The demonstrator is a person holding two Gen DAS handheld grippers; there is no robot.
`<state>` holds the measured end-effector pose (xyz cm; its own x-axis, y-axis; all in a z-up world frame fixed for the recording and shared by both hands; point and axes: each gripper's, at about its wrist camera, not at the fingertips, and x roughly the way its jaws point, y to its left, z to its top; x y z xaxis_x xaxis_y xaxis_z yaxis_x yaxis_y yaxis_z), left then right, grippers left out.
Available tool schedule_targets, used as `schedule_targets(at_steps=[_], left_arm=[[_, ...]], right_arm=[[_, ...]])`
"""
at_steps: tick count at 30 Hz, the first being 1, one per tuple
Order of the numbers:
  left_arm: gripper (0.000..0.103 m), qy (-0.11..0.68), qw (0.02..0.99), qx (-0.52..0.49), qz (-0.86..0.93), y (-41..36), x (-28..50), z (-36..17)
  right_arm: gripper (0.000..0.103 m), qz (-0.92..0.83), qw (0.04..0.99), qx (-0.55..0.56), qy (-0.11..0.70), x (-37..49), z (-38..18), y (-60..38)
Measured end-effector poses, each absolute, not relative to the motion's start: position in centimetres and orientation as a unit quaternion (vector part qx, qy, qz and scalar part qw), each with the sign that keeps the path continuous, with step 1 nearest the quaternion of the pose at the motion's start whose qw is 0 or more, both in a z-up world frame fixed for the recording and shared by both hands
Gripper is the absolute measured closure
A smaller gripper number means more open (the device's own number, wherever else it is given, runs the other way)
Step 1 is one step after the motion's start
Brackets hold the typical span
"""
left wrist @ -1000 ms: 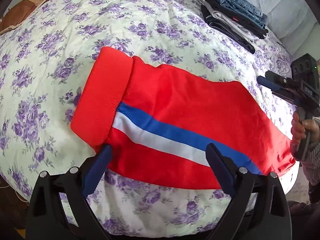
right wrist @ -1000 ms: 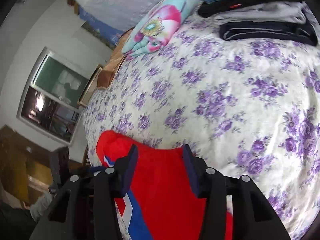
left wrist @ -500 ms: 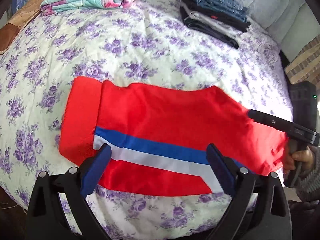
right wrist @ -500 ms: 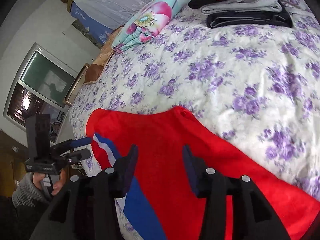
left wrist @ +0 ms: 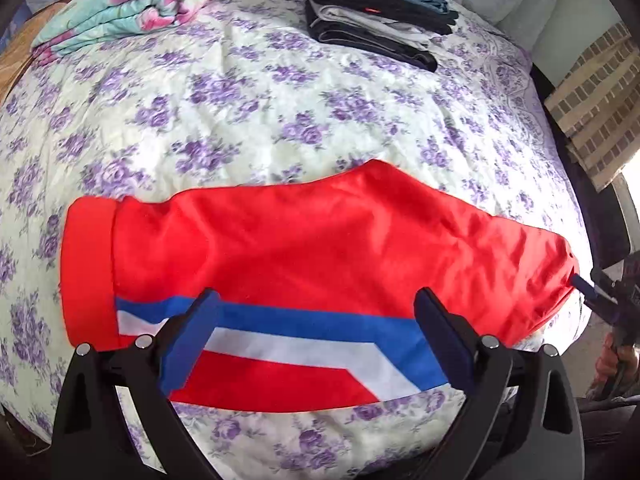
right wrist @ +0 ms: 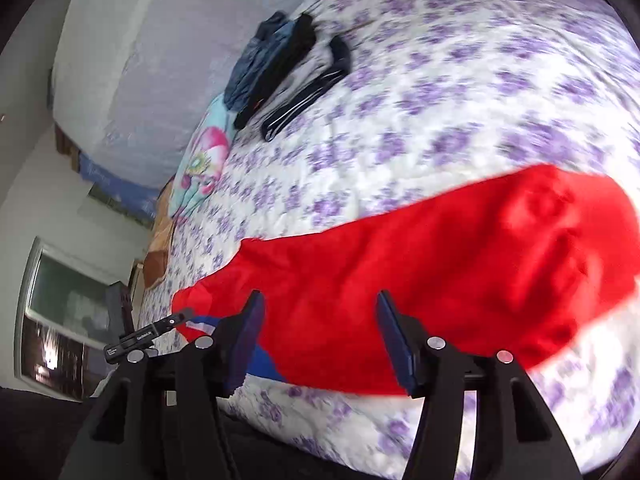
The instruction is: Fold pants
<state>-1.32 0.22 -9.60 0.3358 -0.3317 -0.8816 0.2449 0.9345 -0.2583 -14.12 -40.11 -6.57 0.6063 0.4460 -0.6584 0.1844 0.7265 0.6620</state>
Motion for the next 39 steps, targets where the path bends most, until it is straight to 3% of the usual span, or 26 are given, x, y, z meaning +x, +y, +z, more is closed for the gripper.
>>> schedule_targets(at_steps=[6, 16, 17, 18, 21, 25, 31, 39], left_arm=[[0.008, 0.542, 0.806, -0.007, -0.238, -4.7, -0.4, -9.2], [0.008, 0.583, 0.777, 0.017, -0.236, -6.2, -0.8, -12.2], [0.008, 0.582, 0.781, 0.008, -0.227, -5.5, -0.8, -12.2], [0.008, 0.582, 0.784, -0.001, -0.217, -4.6, -0.7, -12.2], [0.008, 0.582, 0.791, -0.022, -0.188, -2.0, -0.8, -12.1], [0.008, 0.574, 0.802, -0.048, -0.158, 1.8, -1.5, -11.4], [0.008, 0.55, 0.819, -0.097, -0.127, 6.8, -2.2, -9.8], [0.008, 0.534, 0.828, -0.138, -0.101, 11.8, -3.3, -8.9]], right_arm=[[0.043, -0.072, 0.787, 0.487, 0.372, -21.9, -10.3, -47.2], [0.039, -0.068, 0.729, 0.629, 0.26, -20.1, -15.5, -50.5], [0.05, -0.067, 0.734, 0.624, 0.26, -20.0, -15.4, -50.4], [0.072, -0.07, 0.737, 0.619, 0.262, -20.0, -15.4, -50.4], [0.078, -0.076, 0.74, 0.623, 0.243, -21.1, -15.0, -50.6], [0.078, -0.092, 0.81, 0.516, 0.263, -19.8, -10.4, -48.7], [0.078, -0.078, 0.916, 0.259, 0.297, -14.9, -2.6, -40.6], [0.079, 0.033, 0.94, -0.025, 0.339, -7.8, -2.8, -24.3]])
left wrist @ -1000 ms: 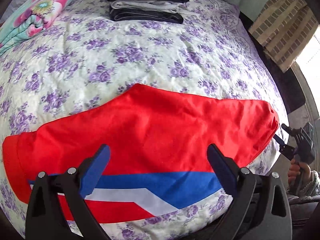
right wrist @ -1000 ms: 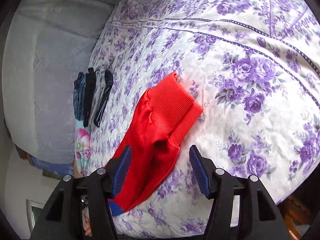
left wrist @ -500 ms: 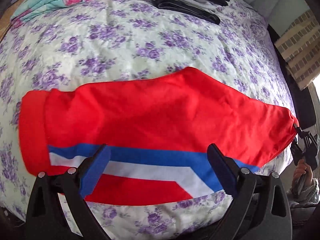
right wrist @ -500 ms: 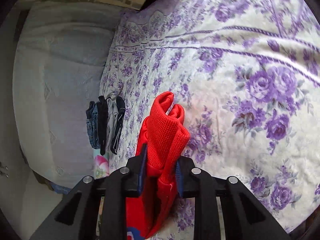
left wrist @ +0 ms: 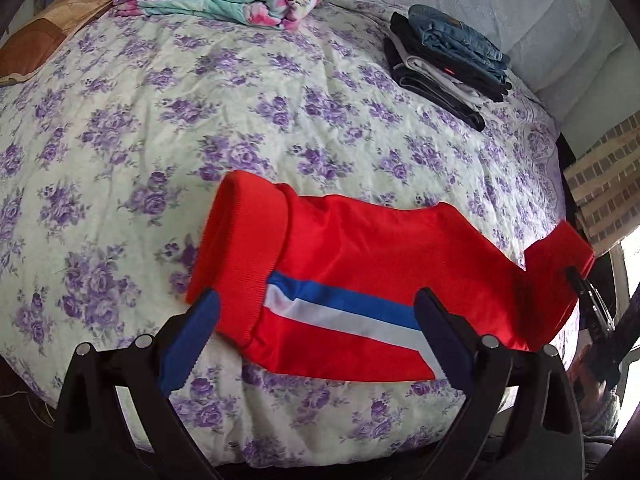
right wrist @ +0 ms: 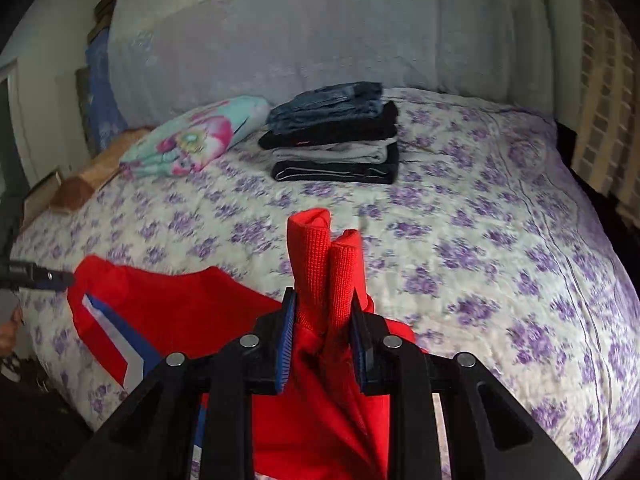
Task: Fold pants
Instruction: 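Grasp the ribbed cuff with the right gripper and fold it over the jacket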
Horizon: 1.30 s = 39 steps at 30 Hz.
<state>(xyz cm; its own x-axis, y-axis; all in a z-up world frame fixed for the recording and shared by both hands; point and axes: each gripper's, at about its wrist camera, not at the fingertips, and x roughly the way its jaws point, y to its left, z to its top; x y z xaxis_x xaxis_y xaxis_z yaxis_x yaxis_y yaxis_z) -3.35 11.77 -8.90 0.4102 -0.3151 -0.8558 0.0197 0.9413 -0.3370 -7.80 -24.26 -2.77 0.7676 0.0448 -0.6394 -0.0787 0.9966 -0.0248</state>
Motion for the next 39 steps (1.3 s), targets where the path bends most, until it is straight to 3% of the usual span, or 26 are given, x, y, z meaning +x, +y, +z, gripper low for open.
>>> schedule_targets(at_steps=[6, 11, 13, 14, 15, 22, 28, 34, 36, 39], left_arm=[[0.008, 0.544, 0.819, -0.164, -0.079, 14.7, -4.6, -10.2], [0.008, 0.554, 0.809, -0.184, -0.073, 15.7, -5.0, -11.6], [0.008, 0.559, 0.804, -0.189, -0.074, 15.7, -4.9, -12.1], [0.008, 0.561, 0.802, -0.19, -0.075, 15.7, -4.9, -12.3], [0.008, 0.562, 0.801, -0.19, -0.074, 15.6, -4.8, -12.5], [0.008, 0.568, 0.79, -0.219, -0.072, 16.2, -4.9, -13.5], [0.008, 0.57, 0.786, -0.23, -0.075, 15.9, -4.8, -14.2], [0.008, 0.565, 0.789, -0.231, -0.069, 15.6, -4.3, -14.9], [0.008, 0.558, 0.793, -0.233, -0.068, 15.6, -4.1, -15.0], [0.008, 0.543, 0.801, -0.243, -0.069, 15.8, -3.7, -15.1]], right_arm=[[0.079, 0.094, 0.908, -0.176, 0.369, -7.2, -8.0, -15.6], [0.079, 0.115, 0.893, -0.215, 0.378, -8.0, -9.5, -13.9], [0.069, 0.138, 0.873, -0.235, 0.404, -8.2, -10.7, -13.1], [0.057, 0.155, 0.866, -0.241, 0.41, -8.6, -10.9, -12.8], [0.054, 0.168, 0.864, -0.242, 0.409, -9.2, -10.7, -12.6], [0.057, 0.136, 0.91, -0.017, 0.392, -8.3, -4.6, -18.7], [0.055, 0.093, 0.864, -0.034, 0.493, -4.7, -11.5, -18.6], [0.055, 0.102, 0.887, -0.014, 0.45, -5.6, -8.8, -19.4], [0.036, 0.1, 0.887, -0.027, 0.449, -5.8, -8.5, -19.4], [0.033, 0.105, 0.856, -0.028, 0.506, -5.3, -11.2, -19.4]])
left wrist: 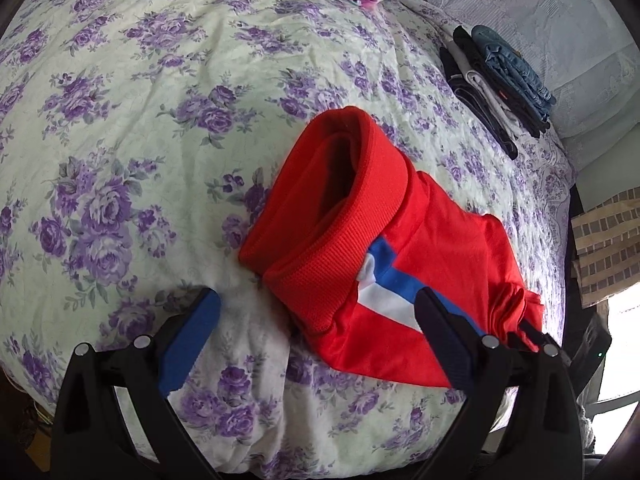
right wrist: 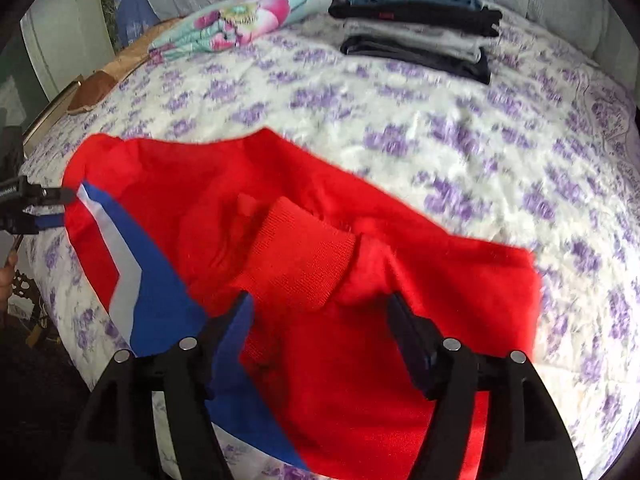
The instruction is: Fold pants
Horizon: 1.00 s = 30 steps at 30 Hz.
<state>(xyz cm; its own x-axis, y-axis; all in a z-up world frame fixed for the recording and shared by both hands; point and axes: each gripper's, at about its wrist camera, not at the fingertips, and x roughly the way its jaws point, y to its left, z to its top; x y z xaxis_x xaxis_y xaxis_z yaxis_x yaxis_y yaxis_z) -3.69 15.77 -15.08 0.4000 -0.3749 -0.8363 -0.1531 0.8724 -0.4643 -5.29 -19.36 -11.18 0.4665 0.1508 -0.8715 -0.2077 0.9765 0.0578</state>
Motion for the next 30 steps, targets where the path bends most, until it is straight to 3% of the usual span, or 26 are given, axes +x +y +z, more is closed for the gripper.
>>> schedule_targets(at_steps=[12, 14, 16, 21, 23, 25, 26, 30], left_arm=[[0.014, 0.458, 0.837, -0.27, -0.13, 16.4, -2.2, -15.9], [0.035, 0.456, 0.84, -0.269, -0.121, 16.8, -2.5, -15.9], [0.046, 0.452, 0.832, -0.298, -0.12, 17.9, -2.8, -16.3], [0.053, 0.45, 0.825, -0.316, -0.133, 18.3, -3.1, -15.6], [0.063, 0.444, 0.825, -0.322, -0.138, 18.4, -3.3, -15.2], [0.061, 0.442, 0.821, -0.335, -0.133, 18.7, -3.1, -15.4], [0.053, 0.451, 0.818, -0.334, -0.125, 18.7, -2.9, -15.8], [0.045, 0.465, 0.826, -0.294, -0.124, 17.4, -2.3, -16.4]], right_arm=[[0.029, 0.115, 0.847, 0.009, 0.52, -5.0, -11.4, -20.3], [0.028, 0.116, 0.846, 0.009, 0.52, -5.0, -11.4, -20.3], [0.028, 0.115, 0.846, 0.011, 0.52, -5.0, -11.4, -20.3], [0.024, 0.115, 0.846, 0.009, 0.521, -4.9, -11.5, -20.2], [0.024, 0.114, 0.846, 0.005, 0.521, -4.8, -11.4, -20.2], [0.024, 0.114, 0.846, 0.002, 0.521, -4.7, -11.2, -20.1], [0.024, 0.115, 0.847, -0.001, 0.518, -4.7, -11.0, -20.1], [0.024, 0.112, 0.861, -0.019, 0.496, -5.2, -9.7, -20.0]])
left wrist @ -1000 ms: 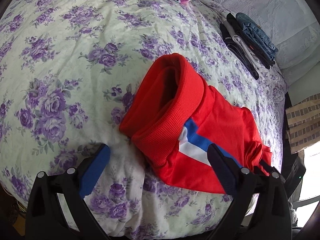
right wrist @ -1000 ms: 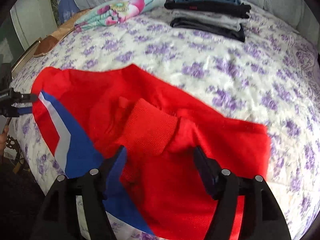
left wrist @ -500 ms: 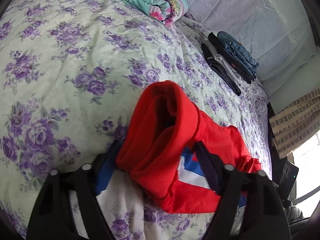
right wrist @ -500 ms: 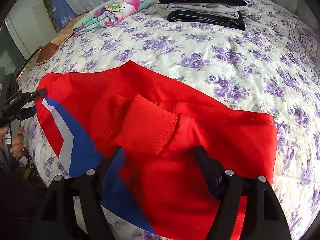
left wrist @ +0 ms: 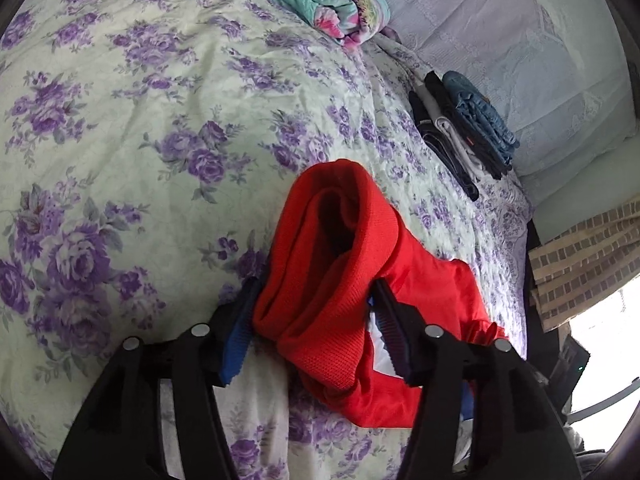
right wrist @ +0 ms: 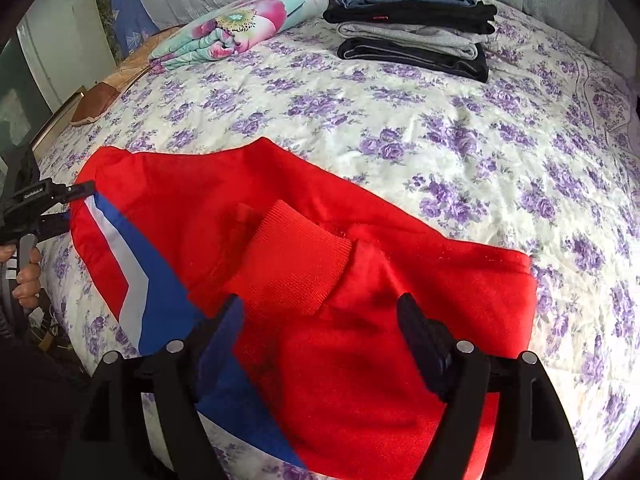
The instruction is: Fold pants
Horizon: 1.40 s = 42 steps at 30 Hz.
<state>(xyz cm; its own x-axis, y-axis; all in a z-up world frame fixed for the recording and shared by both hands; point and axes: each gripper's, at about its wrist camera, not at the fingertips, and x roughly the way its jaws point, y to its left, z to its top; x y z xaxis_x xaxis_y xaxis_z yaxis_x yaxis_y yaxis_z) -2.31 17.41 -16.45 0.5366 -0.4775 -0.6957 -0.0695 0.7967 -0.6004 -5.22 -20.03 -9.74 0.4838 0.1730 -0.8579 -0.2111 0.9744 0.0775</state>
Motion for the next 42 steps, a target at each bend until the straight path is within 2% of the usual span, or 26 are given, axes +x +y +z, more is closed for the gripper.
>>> schedule_targets(at_steps=[3, 4, 5, 8, 13, 16, 17, 27, 37, 42], left_arm=[[0.046, 0.466, 0.833, -0.271, -0.124, 16.7, -2.4, -16.1], [0.062, 0.464, 0.832, -0.276, -0.127, 16.9, -2.4, -15.9], [0.071, 0.461, 0.829, -0.286, -0.134, 17.1, -2.4, -15.8], [0.078, 0.454, 0.832, -0.287, -0.135, 17.1, -2.6, -14.7], [0.079, 0.437, 0.846, -0.27, -0.14, 16.1, -2.9, -11.7], [0.079, 0.427, 0.856, -0.248, -0.151, 15.0, -3.0, -9.5], [0.079, 0.423, 0.859, -0.242, -0.156, 14.6, -3.1, -8.8], [0.079, 0.387, 0.875, -0.164, -0.242, 6.0, -2.4, -2.0], [0.081, 0.401, 0.826, -0.08, -0.388, -9.9, -2.0, -2.0], [0.081, 0.427, 0.778, -0.028, -0.46, -17.4, -3.4, -4.0]], right_arm=[[0.024, 0.114, 0.867, -0.021, 0.484, -5.6, -9.1, -20.0], [0.024, 0.114, 0.869, -0.022, 0.48, -5.7, -8.9, -20.0], [0.024, 0.111, 0.872, -0.024, 0.475, -5.8, -8.7, -20.0], [0.024, 0.109, 0.886, -0.012, 0.45, -6.3, -7.5, -20.5], [0.024, 0.103, 0.893, -0.034, 0.436, -6.2, -7.1, -20.1], [0.022, 0.097, 0.846, -0.056, 0.521, -4.8, -11.4, -19.5], [0.018, 0.097, 0.854, -0.035, 0.51, -4.9, -11.7, -19.8], [0.018, 0.057, 0.881, 0.047, 0.468, -7.7, -8.3, -25.4], [0.018, -0.027, 0.876, 0.128, 0.464, -11.9, -9.1, -33.8], [0.018, -0.052, 0.875, 0.163, 0.453, -13.8, -9.1, -36.9]])
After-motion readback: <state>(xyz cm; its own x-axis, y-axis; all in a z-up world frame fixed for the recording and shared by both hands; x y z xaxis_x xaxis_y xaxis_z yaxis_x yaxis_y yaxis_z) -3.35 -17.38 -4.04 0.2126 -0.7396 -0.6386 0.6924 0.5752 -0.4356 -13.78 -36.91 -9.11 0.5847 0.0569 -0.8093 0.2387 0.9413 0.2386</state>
